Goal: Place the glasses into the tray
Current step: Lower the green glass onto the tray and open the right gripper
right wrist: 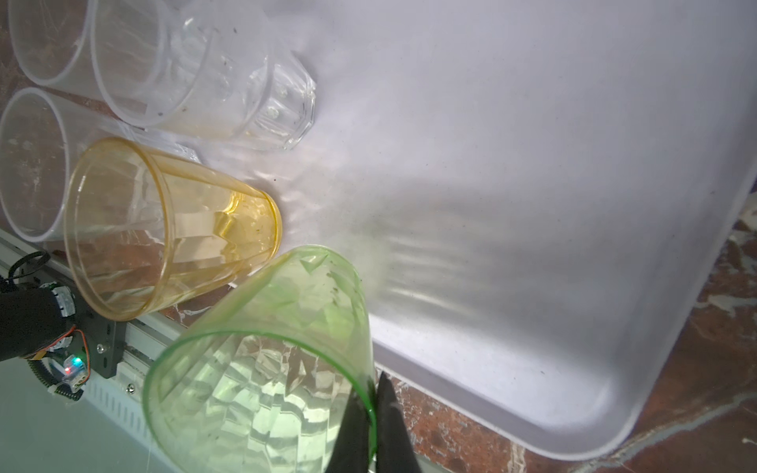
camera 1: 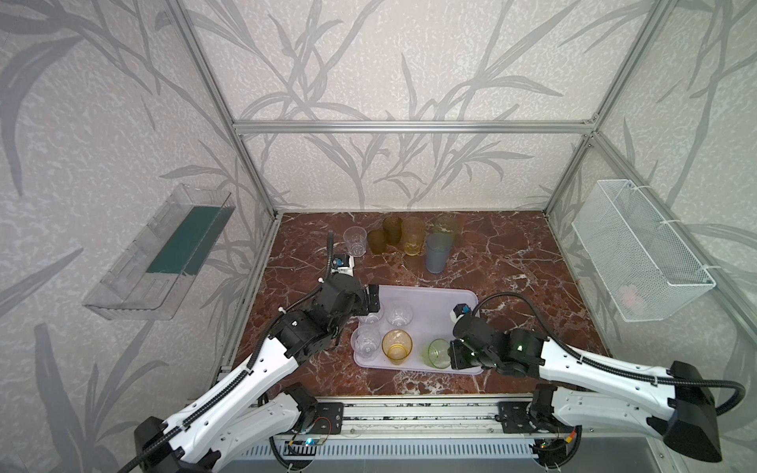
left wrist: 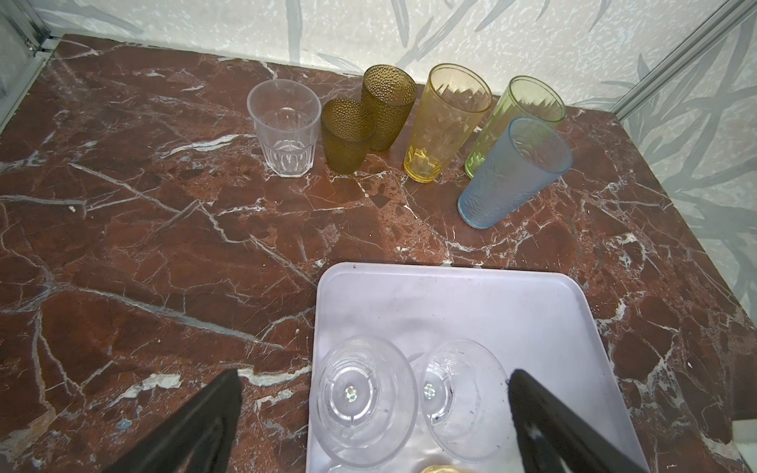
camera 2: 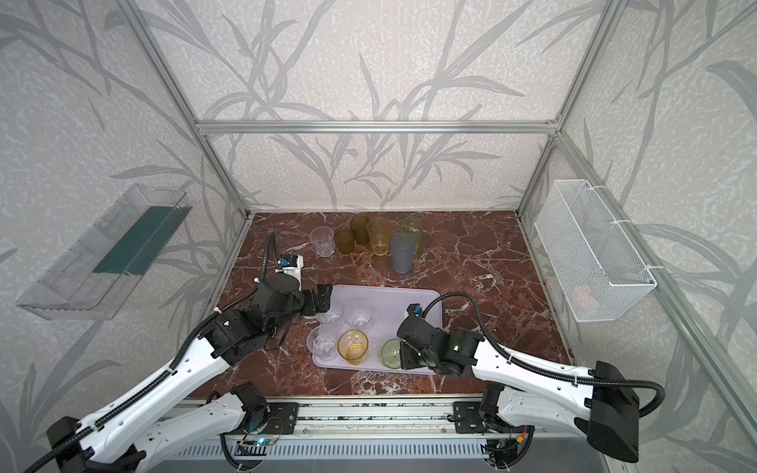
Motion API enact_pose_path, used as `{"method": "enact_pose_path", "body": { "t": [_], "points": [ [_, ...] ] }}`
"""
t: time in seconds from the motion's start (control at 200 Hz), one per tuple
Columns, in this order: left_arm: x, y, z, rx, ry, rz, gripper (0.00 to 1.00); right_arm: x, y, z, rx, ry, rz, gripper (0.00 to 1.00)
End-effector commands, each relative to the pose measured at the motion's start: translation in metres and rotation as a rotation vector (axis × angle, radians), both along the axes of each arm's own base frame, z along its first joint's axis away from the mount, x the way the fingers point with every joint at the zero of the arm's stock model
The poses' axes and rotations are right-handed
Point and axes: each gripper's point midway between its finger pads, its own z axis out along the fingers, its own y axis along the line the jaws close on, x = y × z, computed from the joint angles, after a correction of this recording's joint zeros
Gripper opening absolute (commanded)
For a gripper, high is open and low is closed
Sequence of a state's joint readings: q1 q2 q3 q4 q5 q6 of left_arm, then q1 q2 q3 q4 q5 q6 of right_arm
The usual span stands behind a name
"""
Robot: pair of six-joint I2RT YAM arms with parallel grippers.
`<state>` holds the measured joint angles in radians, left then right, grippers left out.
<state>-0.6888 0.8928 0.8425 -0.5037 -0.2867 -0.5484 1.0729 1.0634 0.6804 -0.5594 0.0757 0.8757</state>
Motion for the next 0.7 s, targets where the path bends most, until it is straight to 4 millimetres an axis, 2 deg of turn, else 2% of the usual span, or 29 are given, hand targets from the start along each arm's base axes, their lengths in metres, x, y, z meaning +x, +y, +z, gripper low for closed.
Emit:
{"method": "enact_pose_path", "body": {
  "t": [0.0, 0.7],
  "points": [
    [-0.002, 0.008, -0.001, 0.005, -0.021, 0.016, 0.99, 0.004, 0.005, 0.003, -0.002, -0.026, -0.012, 0.0],
    [-0.004, 0.015, -0.006, 0.026, -0.014, 0.019, 0.99, 0.009, 0.027, -0.015, -0.136, 0.015, 0.034, 0.0]
  ]
}}
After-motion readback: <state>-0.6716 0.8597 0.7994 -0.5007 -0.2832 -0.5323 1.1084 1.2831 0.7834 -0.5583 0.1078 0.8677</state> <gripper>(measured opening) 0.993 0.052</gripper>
